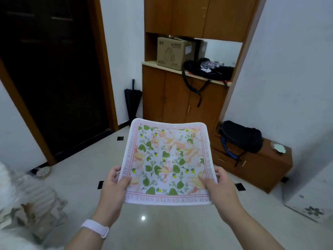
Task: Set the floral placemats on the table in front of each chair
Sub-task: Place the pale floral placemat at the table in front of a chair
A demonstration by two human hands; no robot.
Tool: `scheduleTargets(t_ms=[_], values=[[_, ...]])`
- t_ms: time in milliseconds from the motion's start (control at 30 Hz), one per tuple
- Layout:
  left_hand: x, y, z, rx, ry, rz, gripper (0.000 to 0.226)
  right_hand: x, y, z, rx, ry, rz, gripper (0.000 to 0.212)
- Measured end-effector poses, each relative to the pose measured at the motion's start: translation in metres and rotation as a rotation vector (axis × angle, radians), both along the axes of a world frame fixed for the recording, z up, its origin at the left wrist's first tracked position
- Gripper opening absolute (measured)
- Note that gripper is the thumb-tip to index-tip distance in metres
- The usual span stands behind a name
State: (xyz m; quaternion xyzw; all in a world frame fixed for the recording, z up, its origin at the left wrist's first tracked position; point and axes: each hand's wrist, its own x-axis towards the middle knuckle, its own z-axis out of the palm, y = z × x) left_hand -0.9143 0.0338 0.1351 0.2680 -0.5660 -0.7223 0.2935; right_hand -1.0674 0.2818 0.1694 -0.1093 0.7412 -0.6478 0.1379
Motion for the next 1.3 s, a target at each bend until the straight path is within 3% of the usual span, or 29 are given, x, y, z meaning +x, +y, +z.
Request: scheduleTargets(t_ms=[500,833,1300], values=[[-0.058,-0.169,-0.025,0.04,-0.068,0.376,0.026,-0.136,-0.245,-0.041,-0.025,-0.071,0.362,0.019],[-0.135,-0.288,0.01,-0.122,-0.093,0.64,0.026,-0.255,-0.423,-0.018,-0.077,-0.083,0.614,0.026],[-0.097,-0.43,-0.012,-0.007,-0.024,0.93,0.03,-0.236,-0.649,-0.008,-0.03,-0.065,0.936,0.031]])
